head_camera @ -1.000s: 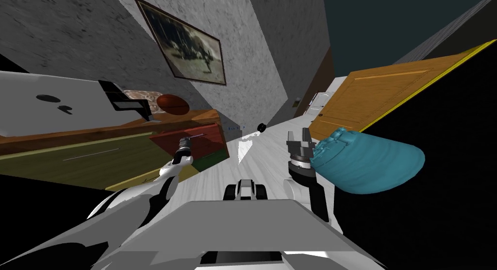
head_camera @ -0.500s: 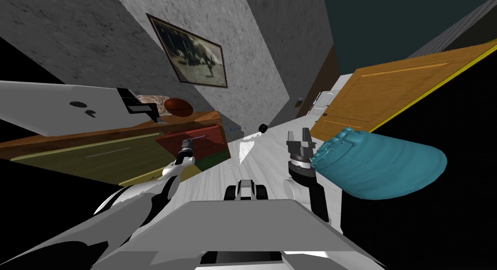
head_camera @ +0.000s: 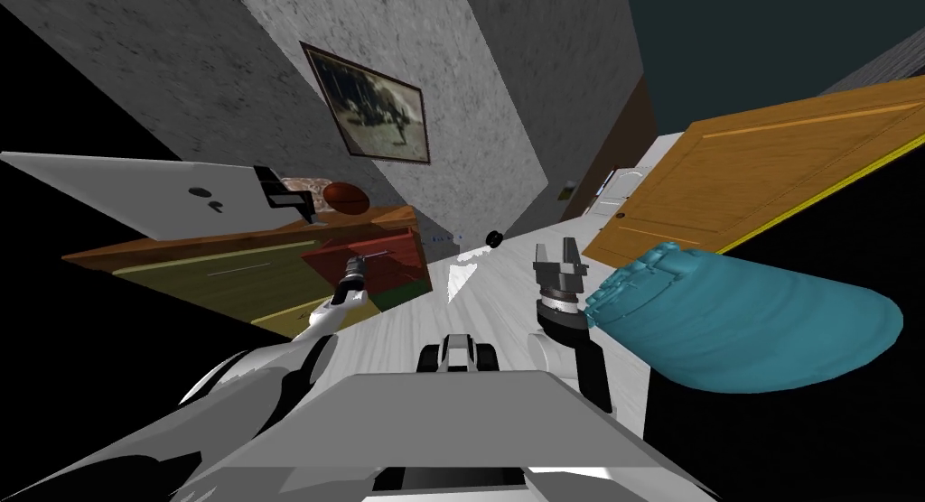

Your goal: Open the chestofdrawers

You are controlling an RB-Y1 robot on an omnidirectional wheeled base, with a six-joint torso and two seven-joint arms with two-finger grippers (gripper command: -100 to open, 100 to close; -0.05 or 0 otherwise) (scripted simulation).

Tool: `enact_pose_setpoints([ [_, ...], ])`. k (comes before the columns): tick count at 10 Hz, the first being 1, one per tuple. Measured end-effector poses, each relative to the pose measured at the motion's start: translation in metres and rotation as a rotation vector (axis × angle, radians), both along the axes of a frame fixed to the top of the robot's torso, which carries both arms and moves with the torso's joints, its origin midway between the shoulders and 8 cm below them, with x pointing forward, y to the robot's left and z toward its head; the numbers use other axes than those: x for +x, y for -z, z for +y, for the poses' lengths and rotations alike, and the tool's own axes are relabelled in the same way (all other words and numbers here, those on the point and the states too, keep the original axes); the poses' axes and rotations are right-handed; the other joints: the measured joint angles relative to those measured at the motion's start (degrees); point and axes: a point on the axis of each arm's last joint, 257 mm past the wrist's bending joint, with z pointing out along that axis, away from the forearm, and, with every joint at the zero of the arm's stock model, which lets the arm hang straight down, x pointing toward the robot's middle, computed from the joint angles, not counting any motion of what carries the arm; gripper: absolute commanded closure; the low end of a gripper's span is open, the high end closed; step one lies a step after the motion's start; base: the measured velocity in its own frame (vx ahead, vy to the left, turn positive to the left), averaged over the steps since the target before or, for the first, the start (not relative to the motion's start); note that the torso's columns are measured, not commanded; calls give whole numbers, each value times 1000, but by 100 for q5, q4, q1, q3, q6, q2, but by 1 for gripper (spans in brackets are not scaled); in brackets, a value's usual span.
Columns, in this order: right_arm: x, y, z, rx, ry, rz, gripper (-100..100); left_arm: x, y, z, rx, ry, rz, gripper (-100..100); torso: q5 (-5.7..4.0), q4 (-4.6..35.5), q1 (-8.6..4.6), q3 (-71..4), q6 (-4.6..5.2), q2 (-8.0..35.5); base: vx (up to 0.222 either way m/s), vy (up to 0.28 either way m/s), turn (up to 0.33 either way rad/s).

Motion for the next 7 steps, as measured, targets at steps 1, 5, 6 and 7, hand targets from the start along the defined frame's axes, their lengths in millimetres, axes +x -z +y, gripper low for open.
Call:
enact_pose_setpoints([
  [1, 0, 0, 0, 0, 0, 0, 0, 6, -1, -9, 1, 20, 1, 100, 1, 2, 2, 5, -5, 7, -37, -71, 137],
  [5, 0, 0, 0, 0, 0, 0, 0, 18, -7, -20, -4, 49, 7, -100, 11, -10, 5, -11, 33, -18, -40, -34, 20],
  [6, 0, 0, 0, 0, 0, 0, 0, 20, -13, -15, -5, 46, 8, -100, 20, -18, 9, -12, 32, -23, -52, -23, -11],
  [7, 0, 0, 0, 0, 0, 0, 0, 23, -19, -12, -6, 45, 8, -100, 24, -22, 15, -18, 33, -33, -39, -20, -16],
])
